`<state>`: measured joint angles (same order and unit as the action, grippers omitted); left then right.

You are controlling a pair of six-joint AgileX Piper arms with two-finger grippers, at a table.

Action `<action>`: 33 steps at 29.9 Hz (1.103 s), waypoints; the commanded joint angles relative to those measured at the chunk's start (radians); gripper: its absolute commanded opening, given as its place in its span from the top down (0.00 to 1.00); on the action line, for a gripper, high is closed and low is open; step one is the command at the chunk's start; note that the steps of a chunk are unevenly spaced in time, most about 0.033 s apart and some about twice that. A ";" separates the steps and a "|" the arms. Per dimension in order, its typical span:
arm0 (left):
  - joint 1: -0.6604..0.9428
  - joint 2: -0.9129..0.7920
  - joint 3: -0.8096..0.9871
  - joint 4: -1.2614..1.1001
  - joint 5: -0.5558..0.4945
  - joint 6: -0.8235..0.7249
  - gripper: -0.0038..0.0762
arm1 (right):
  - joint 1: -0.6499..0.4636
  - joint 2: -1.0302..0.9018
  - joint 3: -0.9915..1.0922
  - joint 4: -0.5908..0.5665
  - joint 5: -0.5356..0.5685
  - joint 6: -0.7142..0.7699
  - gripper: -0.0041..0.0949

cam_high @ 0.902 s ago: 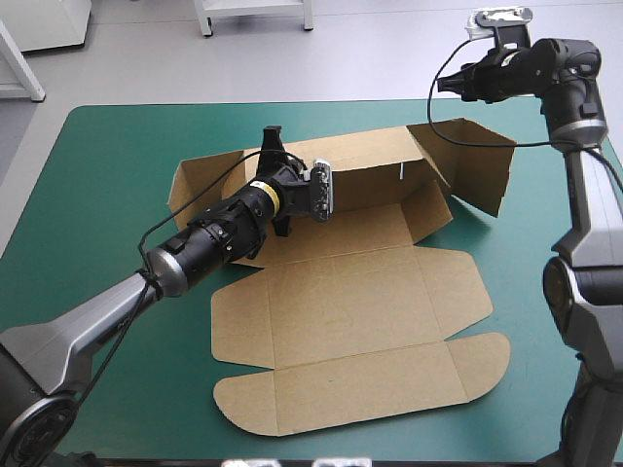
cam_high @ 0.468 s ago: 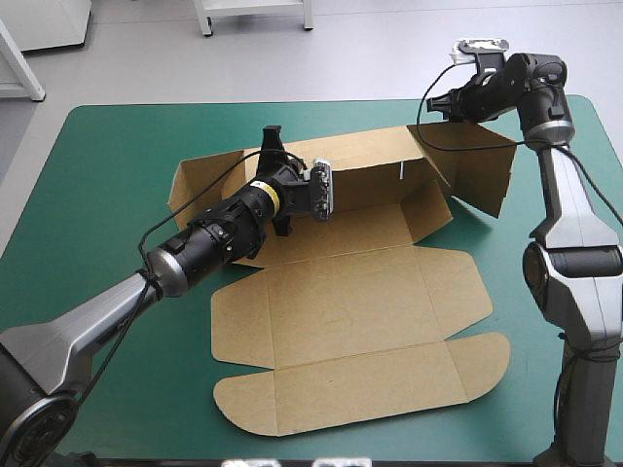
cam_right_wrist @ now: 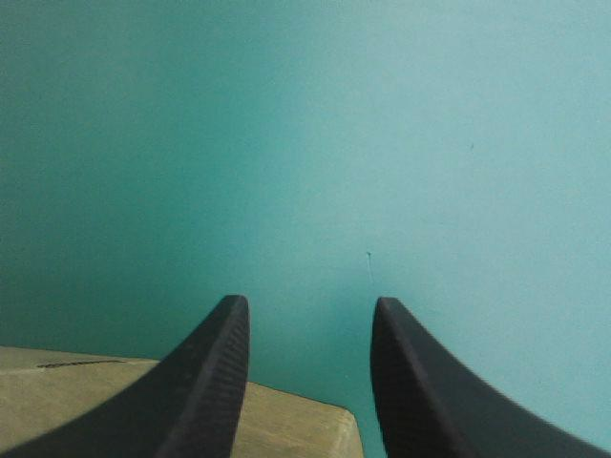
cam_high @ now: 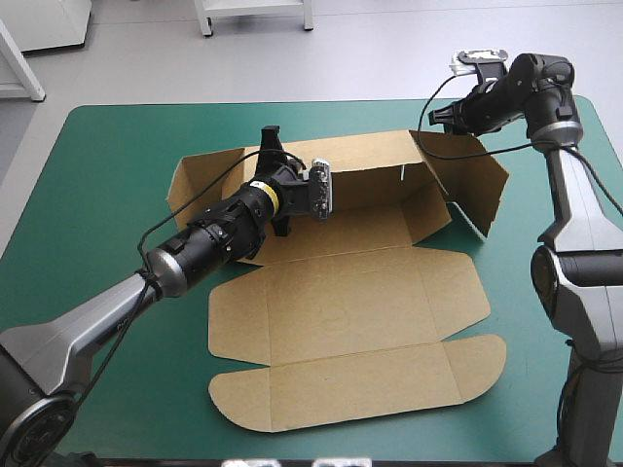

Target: Fold the box

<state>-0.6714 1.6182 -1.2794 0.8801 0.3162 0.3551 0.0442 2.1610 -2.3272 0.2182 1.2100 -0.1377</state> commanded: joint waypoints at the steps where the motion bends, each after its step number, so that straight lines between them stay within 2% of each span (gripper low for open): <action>1: -0.008 -0.034 -0.020 -0.005 -0.030 -0.014 0.96 | -0.005 -0.075 0.034 0.058 0.037 -0.042 0.56; 6: -0.008 -0.034 -0.020 -0.005 -0.030 -0.015 0.96 | -0.005 -0.105 0.062 0.106 0.037 -0.067 0.56; 15: -0.008 -0.034 -0.020 -0.005 -0.028 -0.022 0.96 | -0.007 -0.150 0.154 0.077 0.037 -0.098 0.56; 26: -0.008 -0.034 -0.020 -0.005 -0.019 -0.029 0.96 | -0.079 -0.202 0.310 0.121 0.035 -0.153 0.56; 29: -0.008 -0.034 -0.020 -0.005 -0.019 -0.033 0.96 | -0.139 -0.202 0.331 0.190 0.035 -0.182 0.56; 33: -0.008 -0.034 -0.020 -0.005 -0.021 -0.046 0.96 | -0.211 -0.202 0.333 0.363 0.035 -0.260 0.56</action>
<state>-0.6776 1.6186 -1.2794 0.8878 0.2851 0.3489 -0.1079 2.0044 -1.9845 0.5315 1.1862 -0.3192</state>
